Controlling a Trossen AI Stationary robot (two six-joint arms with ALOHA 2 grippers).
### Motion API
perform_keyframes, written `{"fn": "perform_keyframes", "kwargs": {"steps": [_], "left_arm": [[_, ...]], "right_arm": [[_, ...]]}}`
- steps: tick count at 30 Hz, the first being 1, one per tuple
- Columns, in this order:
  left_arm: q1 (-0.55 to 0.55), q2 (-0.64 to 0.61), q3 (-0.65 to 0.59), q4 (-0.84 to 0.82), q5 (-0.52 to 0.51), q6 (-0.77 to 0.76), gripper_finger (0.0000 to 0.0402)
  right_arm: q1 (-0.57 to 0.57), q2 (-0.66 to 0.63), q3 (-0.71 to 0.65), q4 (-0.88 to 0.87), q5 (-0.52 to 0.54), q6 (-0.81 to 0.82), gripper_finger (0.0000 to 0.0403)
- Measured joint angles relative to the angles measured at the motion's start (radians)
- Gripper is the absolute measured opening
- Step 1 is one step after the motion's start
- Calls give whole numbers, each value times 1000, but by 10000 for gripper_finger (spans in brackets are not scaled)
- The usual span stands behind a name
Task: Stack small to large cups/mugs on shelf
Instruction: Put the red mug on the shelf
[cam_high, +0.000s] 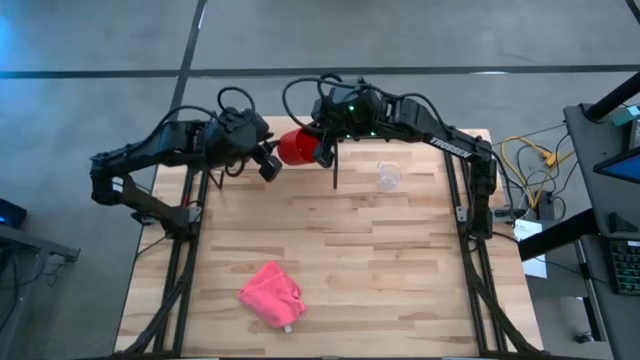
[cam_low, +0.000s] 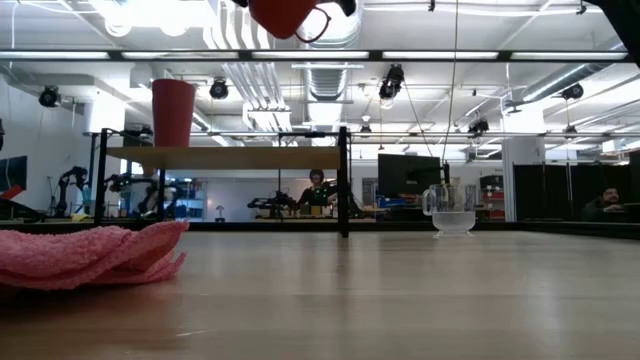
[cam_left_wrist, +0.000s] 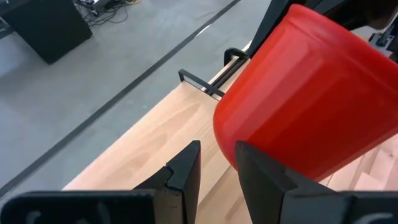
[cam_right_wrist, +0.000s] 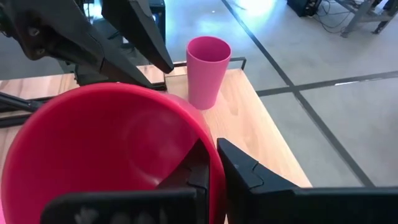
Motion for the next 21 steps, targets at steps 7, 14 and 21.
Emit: {"fn": "perform_keyframes", "kwargs": {"steps": [7,14,21], "left_arm": [[0,1,-11,-4,28,0,91],[0,-54,30,-23,34,0,91],[0,-160,52,-16,5,1,91]], "right_arm": [[1,0,0,5,-7,-1,14],[-12,16,-7,26,-23,-3,13],[-49,99,-3,88,-86,9,13]]}}
